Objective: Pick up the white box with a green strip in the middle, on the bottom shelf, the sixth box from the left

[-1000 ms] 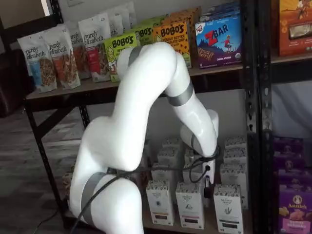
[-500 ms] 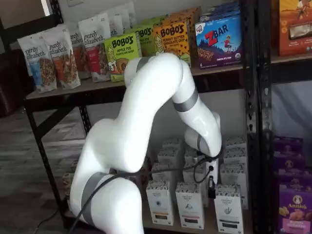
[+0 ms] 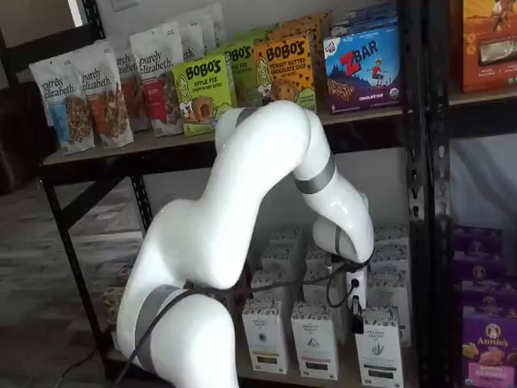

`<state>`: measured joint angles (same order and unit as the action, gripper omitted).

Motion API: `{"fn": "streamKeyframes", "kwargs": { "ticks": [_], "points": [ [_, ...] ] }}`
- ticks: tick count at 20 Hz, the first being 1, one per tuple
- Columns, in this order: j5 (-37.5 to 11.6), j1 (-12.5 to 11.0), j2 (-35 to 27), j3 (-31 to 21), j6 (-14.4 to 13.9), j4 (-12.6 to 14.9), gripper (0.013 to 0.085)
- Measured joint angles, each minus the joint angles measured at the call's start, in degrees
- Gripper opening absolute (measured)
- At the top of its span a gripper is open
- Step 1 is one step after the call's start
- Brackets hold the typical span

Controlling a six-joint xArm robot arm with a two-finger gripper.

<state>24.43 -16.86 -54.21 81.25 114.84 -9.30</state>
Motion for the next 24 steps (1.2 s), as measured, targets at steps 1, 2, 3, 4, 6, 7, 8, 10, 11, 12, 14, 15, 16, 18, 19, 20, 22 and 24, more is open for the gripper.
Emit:
{"fn": "streamKeyframes", "kwargs": {
  "ticks": [1, 2, 3, 4, 6, 7, 8, 10, 11, 12, 14, 15, 16, 18, 19, 20, 22, 24],
  "points": [
    [-0.23, 0.00, -0.38, 0.34, 0.21, -0.24, 0.0850],
    [-0.41, 0.02, -0.81, 0.78, 0.43, -0.49, 0.0850],
    [-0.51, 0.01, -1.09, 1.08, 0.13, -0.13, 0.0850],
    [-0.60, -0.01, -1.38, 1.38, -0.49, 0.59, 0.0850],
    [-0.75, -0.08, -2.13, 2.14, -2.01, 2.39, 0.0850],
    [-0.62, -0.09, -2.52, 2.59, -2.49, 2.92, 0.0850],
    [-0.37, -0.09, -3.02, 3.17, -3.07, 3.58, 0.0850],
    [-0.08, -0.05, -3.80, 4.02, -3.60, 4.11, 0.0850],
    [-0.10, 0.03, -4.27, 4.46, -3.46, 3.88, 0.0850],
    [-0.18, 0.12, -4.75, 4.89, -3.38, 3.68, 0.0850],
    [-0.57, 0.22, -5.69, 5.73, -3.63, 3.88, 0.0850],
    [-0.78, 0.21, -6.08, 6.06, -3.86, 4.16, 0.0850],
    [-1.03, 0.15, -6.43, 6.37, -4.04, 4.44, 0.0850],
    [-1.14, -0.02, -6.99, 6.92, -4.52, 5.14, 0.0850],
    [-0.91, -0.13, -7.26, 7.26, -4.71, 5.48, 0.0850],
    [-0.78, -0.20, -7.41, 7.44, -4.70, 5.53, 0.0850],
    [-0.76, -0.29, -7.61, 7.63, -4.62, 5.57, 0.0850],
    [-0.85, -0.34, -7.74, 7.72, -4.44, 5.41, 0.0850]
  ]
}}
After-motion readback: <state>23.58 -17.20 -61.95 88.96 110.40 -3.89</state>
